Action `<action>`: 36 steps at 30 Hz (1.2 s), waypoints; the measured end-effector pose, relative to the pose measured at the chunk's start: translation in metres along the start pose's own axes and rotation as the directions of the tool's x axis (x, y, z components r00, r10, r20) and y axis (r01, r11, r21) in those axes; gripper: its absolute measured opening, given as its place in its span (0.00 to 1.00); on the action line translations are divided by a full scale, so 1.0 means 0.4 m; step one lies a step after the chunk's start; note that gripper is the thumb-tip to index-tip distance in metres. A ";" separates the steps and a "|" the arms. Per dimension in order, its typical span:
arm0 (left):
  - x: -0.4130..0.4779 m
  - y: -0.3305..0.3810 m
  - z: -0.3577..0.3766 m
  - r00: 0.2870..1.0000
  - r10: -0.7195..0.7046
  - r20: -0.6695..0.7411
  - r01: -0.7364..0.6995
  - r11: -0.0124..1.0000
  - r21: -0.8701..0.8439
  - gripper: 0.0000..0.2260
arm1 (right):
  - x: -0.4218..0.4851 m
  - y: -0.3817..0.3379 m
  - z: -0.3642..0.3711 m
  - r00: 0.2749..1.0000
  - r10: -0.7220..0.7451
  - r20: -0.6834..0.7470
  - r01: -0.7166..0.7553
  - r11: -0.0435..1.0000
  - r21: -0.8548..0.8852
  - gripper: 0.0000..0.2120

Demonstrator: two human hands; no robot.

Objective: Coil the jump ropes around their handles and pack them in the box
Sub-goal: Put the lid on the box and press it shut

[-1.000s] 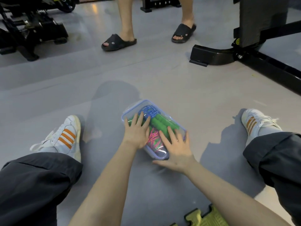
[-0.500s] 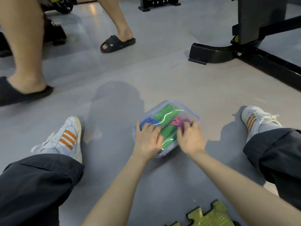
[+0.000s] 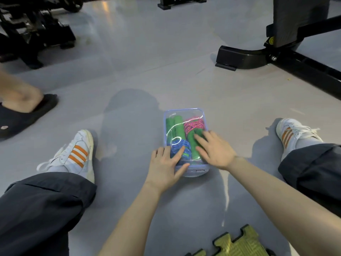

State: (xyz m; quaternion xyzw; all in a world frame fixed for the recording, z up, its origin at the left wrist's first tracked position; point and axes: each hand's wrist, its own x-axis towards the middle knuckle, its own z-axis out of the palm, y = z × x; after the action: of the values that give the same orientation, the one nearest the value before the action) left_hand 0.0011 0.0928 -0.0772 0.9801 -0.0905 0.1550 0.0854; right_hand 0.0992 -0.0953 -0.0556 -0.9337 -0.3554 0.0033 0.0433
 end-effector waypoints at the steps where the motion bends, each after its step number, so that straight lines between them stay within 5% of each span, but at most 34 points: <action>1: -0.003 -0.004 0.001 1.000 0.016 -0.001 -0.016 1.000 -0.002 0.24 | -0.027 -0.006 0.000 0.999 -0.003 0.051 0.001 0.999 0.036 0.34; 5: 0.011 -0.045 0.014 0.987 0.160 -0.011 -0.160 0.987 -0.012 0.30 | -0.066 -0.001 -0.022 0.963 0.012 0.270 -0.017 1.000 0.015 0.52; 11: 0.023 -0.041 0.020 0.971 0.228 0.067 -0.229 0.973 0.018 0.33 | -0.057 -0.020 -0.033 0.957 0.001 0.289 0.030 0.994 -0.102 0.54; 20: 0.030 -0.020 0.056 0.974 0.202 0.099 -0.215 0.967 0.137 0.31 | -0.048 -0.008 0.020 0.968 -0.032 0.250 0.093 0.967 -0.237 0.43; 25: 0.043 0.112 0.043 0.996 -0.010 0.088 0.014 0.999 -0.047 0.31 | -0.045 0.113 -0.035 0.977 -0.140 0.161 0.190 0.911 -0.366 0.31; 27: 0.049 0.154 0.021 0.999 0.009 0.049 -0.005 0.996 -0.091 0.27 | -0.046 0.154 -0.074 0.994 -0.075 0.084 0.104 0.903 -0.416 0.25; 31: 0.073 0.118 0.008 0.998 0.060 -0.009 -0.061 0.994 -0.088 0.19 | -0.054 0.084 -0.089 0.998 0.053 -0.030 -0.059 0.971 -0.230 0.22; 36: 0.059 0.009 0.010 0.957 -0.127 0.262 0.146 0.988 -0.054 0.35 | -0.098 -0.016 0.004 0.987 0.117 0.109 -0.116 0.993 -0.009 0.41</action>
State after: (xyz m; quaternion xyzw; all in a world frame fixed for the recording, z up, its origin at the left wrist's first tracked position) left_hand 0.0237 0.0850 -0.0727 0.9920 -0.0385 0.0168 0.1187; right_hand 0.0657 -0.1165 -0.0577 -0.9513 -0.3021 0.0564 0.0224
